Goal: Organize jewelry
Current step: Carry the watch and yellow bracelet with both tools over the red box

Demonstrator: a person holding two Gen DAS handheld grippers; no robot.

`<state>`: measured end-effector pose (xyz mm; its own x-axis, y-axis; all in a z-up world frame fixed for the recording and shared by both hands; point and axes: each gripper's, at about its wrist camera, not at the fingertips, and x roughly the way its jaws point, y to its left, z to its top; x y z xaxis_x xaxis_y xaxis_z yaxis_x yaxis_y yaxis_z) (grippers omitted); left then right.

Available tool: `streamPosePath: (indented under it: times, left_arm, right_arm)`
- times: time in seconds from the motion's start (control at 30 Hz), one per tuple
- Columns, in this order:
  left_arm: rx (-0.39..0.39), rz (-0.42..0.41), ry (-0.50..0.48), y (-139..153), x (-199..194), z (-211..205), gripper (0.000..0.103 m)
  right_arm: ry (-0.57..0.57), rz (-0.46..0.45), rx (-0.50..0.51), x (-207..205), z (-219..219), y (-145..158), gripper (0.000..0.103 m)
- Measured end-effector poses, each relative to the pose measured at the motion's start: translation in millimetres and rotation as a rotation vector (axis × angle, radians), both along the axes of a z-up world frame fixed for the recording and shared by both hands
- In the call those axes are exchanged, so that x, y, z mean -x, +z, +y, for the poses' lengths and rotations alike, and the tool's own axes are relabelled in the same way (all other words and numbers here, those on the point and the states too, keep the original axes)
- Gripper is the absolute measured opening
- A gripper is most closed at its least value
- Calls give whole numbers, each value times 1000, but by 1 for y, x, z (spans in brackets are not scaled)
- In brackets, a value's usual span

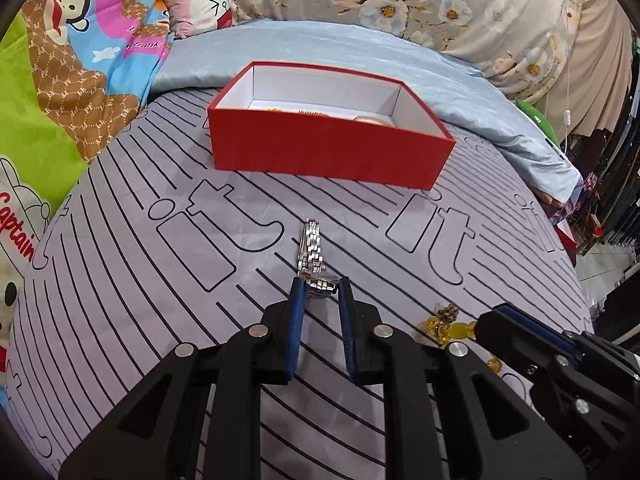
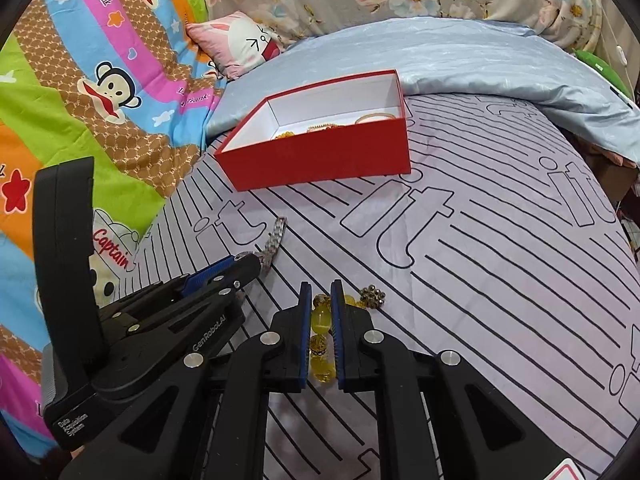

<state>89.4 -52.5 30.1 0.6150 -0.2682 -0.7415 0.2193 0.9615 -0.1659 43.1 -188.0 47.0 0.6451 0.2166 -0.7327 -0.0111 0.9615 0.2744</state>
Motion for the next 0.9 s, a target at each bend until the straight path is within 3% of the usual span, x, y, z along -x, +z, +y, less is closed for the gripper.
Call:
streamPosePath:
  times: [0.57, 0.9]
  left_arm:
    - [50, -97, -11, 56, 7, 13, 14]
    - [44, -167, 17, 92, -9, 39, 14]
  right_arm:
    - [13, -99, -4, 0, -3, 45, 10]
    - [20, -152, 3, -17, -10, 74, 9]
